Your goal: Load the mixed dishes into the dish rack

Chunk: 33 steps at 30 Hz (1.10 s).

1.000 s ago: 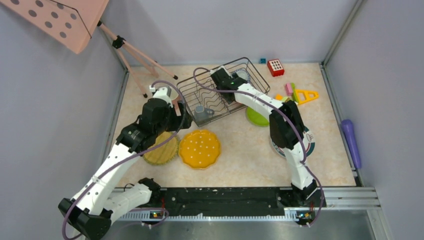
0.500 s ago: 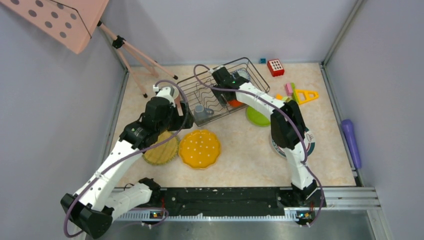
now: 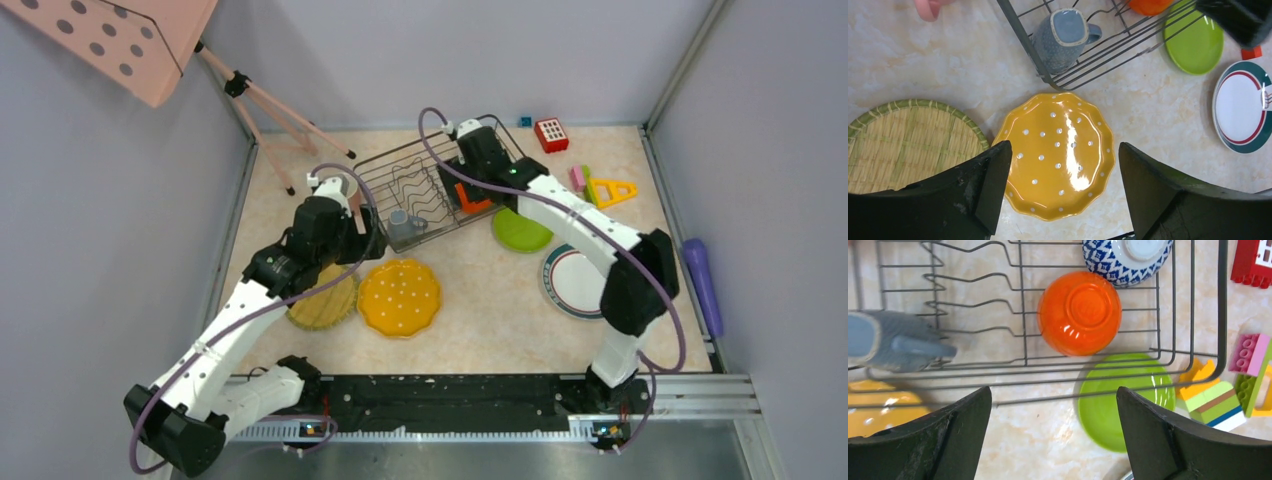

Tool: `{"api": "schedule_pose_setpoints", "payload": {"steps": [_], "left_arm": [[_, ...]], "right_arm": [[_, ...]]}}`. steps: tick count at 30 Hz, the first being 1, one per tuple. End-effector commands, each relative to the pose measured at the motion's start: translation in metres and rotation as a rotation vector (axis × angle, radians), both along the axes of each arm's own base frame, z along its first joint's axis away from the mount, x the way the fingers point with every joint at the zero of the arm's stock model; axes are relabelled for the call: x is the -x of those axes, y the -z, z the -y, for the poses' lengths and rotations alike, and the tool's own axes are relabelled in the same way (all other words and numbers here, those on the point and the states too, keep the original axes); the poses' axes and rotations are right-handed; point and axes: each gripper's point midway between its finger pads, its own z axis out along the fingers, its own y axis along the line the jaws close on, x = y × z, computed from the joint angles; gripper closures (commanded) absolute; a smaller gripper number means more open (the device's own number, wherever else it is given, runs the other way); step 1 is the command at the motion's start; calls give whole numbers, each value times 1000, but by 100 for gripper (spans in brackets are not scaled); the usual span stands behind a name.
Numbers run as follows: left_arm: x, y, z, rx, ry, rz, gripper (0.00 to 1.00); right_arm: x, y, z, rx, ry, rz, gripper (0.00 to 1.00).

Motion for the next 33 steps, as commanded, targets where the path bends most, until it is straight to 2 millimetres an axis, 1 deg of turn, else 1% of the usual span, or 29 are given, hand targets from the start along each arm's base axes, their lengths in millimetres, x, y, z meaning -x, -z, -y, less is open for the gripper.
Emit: {"api": "schedule_pose_setpoints", "payload": {"steps": [1, 2, 5, 6, 8, 9, 10, 12, 14, 16, 18, 20, 22, 23, 26, 28, 30, 33], "left_arm": [[0, 14, -5, 7, -36, -4, 18], [2, 22, -6, 6, -45, -19, 18], [6, 38, -10, 11, -73, -39, 20], [6, 43, -13, 9, -92, -46, 20], [9, 53, -18, 11, -137, -61, 22], [10, 60, -21, 16, -159, -70, 23], [12, 66, -22, 24, -173, -78, 24], [16, 77, -20, 42, -174, -98, 24], [22, 88, -17, 63, -161, -125, 24], [26, 98, -17, 72, -174, -151, 25], [30, 110, -20, 80, -198, -170, 26], [34, 119, -20, 104, -214, -176, 27], [37, 126, -20, 136, -228, -172, 28], [39, 129, -21, 146, -232, -167, 28], [39, 131, -24, 156, -246, -141, 29], [38, 131, -24, 165, -244, -128, 29], [38, 131, -22, 173, -235, -122, 29], [38, 133, -20, 174, -225, -129, 30]], "right_arm": [[35, -43, 0, -223, -27, 50, 9], [46, -41, 1, -255, -35, 38, 9], [77, -34, 6, -358, -43, 5, 11], [87, -29, 10, -385, -33, -11, 13], [105, -16, 13, -443, -14, -51, 21], [116, -9, 11, -477, -19, -80, 25], [125, -5, 8, -512, -28, -99, 27], [146, 9, -1, -553, -51, -137, 27], [161, 24, -8, -560, -50, -146, 27], [170, 39, -15, -564, -17, -151, 28], [175, 52, -21, -602, 13, -146, 32], [178, 63, -27, -632, 41, -137, 38], [178, 70, -40, -633, 38, -127, 38], [179, 78, -45, -604, 33, -138, 38], [181, 97, -61, -526, 30, -156, 38], [186, 105, -73, -534, 4, -179, 38], [186, 111, -79, -545, 7, -186, 40], [183, 122, -81, -518, 37, -180, 41]]}}
